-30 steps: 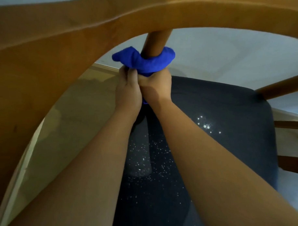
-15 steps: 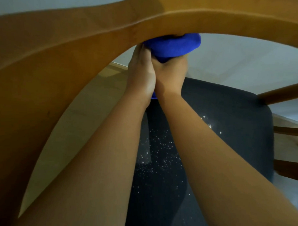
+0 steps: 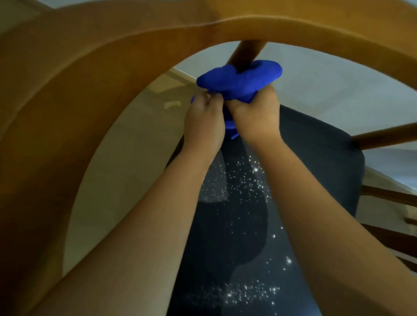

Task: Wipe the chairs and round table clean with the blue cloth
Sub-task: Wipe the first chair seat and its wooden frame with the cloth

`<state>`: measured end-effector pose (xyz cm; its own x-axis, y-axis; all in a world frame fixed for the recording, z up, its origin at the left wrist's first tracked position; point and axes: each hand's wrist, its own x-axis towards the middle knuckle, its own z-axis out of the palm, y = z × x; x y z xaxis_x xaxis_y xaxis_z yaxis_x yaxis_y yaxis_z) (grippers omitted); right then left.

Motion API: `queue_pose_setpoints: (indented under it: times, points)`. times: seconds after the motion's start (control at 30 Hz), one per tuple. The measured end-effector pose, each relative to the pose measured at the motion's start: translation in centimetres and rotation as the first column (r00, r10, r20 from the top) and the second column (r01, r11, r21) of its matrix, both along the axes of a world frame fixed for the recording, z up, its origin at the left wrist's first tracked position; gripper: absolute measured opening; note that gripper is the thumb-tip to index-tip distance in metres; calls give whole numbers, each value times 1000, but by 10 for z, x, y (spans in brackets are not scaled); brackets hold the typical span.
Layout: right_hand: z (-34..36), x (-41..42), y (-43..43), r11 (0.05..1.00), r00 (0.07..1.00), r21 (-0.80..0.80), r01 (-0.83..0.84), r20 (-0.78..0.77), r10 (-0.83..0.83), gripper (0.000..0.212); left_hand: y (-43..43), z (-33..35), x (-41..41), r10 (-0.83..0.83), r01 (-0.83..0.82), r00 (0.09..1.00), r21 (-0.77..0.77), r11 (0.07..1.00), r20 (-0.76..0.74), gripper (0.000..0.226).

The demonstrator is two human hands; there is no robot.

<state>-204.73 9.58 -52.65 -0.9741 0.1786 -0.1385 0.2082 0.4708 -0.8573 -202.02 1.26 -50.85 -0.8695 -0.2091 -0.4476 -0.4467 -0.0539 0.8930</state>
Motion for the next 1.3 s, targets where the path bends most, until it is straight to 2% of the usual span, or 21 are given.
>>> queue_pose_setpoints:
  times: [0.1,0.2,0.27,0.33,0.37,0.4,0.47,0.5,0.53,0.57,0.63,0.67,0.73,0.77,0.83,0.93,1.1,1.13,1.2,1.27,1.3]
  points:
    - [34,22,17,975,975,-51,-214,49,217,39,-3,22,40,22,-22,999,14,1000,-32,18]
    - [66,61,12,932,939,-167,-321,75,337,48,-13,53,84,17,-18,1000,-44,999,-22,22]
    - [80,100,4,902,912,-246,-356,117,392,50,-23,72,124,-22,25,1000,-150,988,20,20]
    - [88,144,-3,886,898,-314,-341,171,406,53,-36,93,166,-135,153,988,-319,935,80,21]
    - [91,164,-6,881,891,-343,-326,199,407,53,-45,101,187,-220,252,967,-425,869,124,22]
    - [92,183,-9,875,885,-373,-308,225,407,51,-54,108,208,-315,366,930,-544,755,189,24]
    - [92,218,-17,875,867,-418,-243,312,390,51,-71,119,246,-441,514,837,-740,434,322,32]
    - [91,233,-22,883,843,-421,-206,381,379,54,-77,123,264,-483,521,806,-795,309,341,35]
    - [90,247,-27,888,816,-419,-188,436,378,58,-81,124,281,-514,515,787,-823,240,342,36]
    - [90,262,-33,885,789,-423,-194,468,397,61,-81,124,296,-525,510,780,-833,217,341,37]
    - [84,285,-44,853,707,-482,-202,531,467,67,-74,119,323,-507,501,795,-831,243,332,38]
    - [80,295,-48,823,636,-537,-186,572,518,67,-70,115,333,-485,482,815,-836,262,318,39]
    - [72,308,-51,751,494,-649,-121,617,613,55,-63,111,347,-418,421,863,-861,285,284,42]
    - [69,311,-51,732,455,-673,-104,622,637,46,-63,110,350,-381,393,884,-872,293,270,45]
    - [66,313,-48,716,456,-696,-64,618,641,38,-63,110,349,-302,352,918,-881,315,258,51]
    - [66,310,-42,704,511,-708,-58,585,630,40,-68,113,333,-201,298,950,-893,338,241,55]
    - [55,320,-63,733,634,-610,-299,447,631,23,-75,111,291,-144,247,966,-931,270,215,64]
    - [56,321,-69,732,634,-601,-319,439,637,19,-72,108,287,-125,265,963,-929,258,240,64]
    - [60,319,-78,703,585,-681,-204,491,645,16,-66,103,286,-98,292,956,-933,211,277,61]
    - [58,317,-82,617,536,-784,-71,491,686,17,-64,101,288,-102,294,955,-941,169,280,55]
    - [53,318,-84,590,526,-804,-71,473,707,16,-65,102,289,-108,302,952,-941,153,288,52]
